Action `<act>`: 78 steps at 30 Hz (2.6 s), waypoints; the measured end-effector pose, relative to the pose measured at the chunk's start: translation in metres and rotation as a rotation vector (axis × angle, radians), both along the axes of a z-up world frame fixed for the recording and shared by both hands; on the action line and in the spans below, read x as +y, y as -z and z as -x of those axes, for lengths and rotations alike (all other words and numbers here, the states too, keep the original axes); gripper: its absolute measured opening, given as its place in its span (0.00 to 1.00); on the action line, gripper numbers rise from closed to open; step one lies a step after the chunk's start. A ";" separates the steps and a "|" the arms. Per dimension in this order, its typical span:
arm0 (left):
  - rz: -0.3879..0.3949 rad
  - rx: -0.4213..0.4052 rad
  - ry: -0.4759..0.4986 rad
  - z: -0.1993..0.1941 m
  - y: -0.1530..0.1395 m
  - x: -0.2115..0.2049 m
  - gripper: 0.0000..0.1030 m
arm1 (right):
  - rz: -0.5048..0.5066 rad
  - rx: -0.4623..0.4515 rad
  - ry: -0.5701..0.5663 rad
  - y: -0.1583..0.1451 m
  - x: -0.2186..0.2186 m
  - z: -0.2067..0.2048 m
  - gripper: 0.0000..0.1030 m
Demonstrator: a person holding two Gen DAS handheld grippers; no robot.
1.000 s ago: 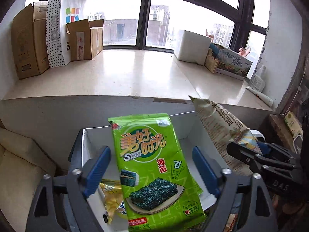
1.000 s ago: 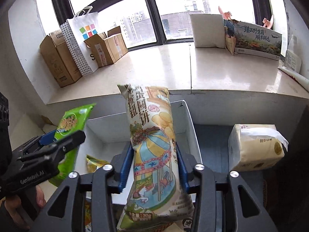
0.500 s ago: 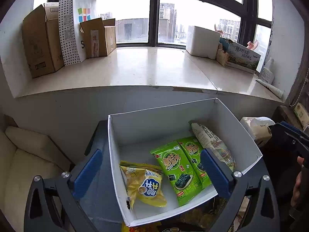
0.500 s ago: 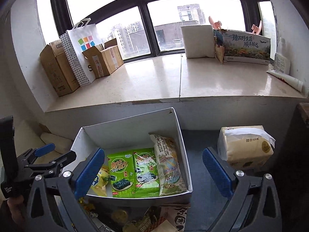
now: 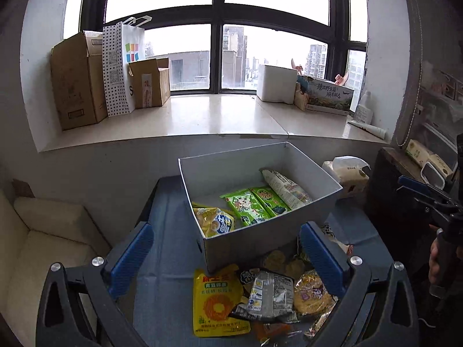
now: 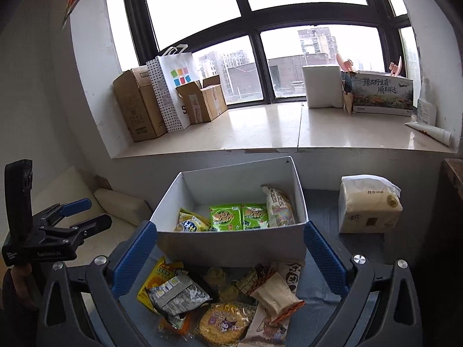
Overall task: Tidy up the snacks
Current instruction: 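Grasp the silver snack bag with the right tool while the left tool grasps the yellow noodle-snack pouch, then place both bags into the white box and open both tools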
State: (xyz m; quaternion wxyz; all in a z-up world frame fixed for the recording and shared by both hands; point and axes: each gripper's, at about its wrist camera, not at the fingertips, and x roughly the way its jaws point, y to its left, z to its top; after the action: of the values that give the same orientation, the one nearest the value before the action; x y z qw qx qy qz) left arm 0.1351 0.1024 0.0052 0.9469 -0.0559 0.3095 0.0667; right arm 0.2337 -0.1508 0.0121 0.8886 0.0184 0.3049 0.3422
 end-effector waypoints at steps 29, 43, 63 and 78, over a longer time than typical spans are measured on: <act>0.187 0.076 -0.065 0.121 0.093 0.037 1.00 | 0.055 0.519 0.050 0.152 0.133 0.020 1.00; 0.203 0.164 -0.087 0.100 0.124 0.052 1.00 | 0.092 0.344 0.032 0.126 0.128 0.040 0.60; 0.152 0.410 -0.049 -0.070 0.195 0.026 1.00 | -0.068 0.264 0.202 0.080 -0.022 0.064 0.60; 0.226 0.279 -0.061 -0.003 0.134 0.053 0.43 | -0.087 0.292 0.175 0.093 -0.023 0.064 0.60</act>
State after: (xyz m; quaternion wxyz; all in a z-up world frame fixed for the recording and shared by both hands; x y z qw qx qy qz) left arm 0.1378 0.1557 -0.1287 0.8800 -0.1615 0.4415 0.0674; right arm 0.1694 -0.1737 -0.0809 0.8597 0.1329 0.4127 0.2701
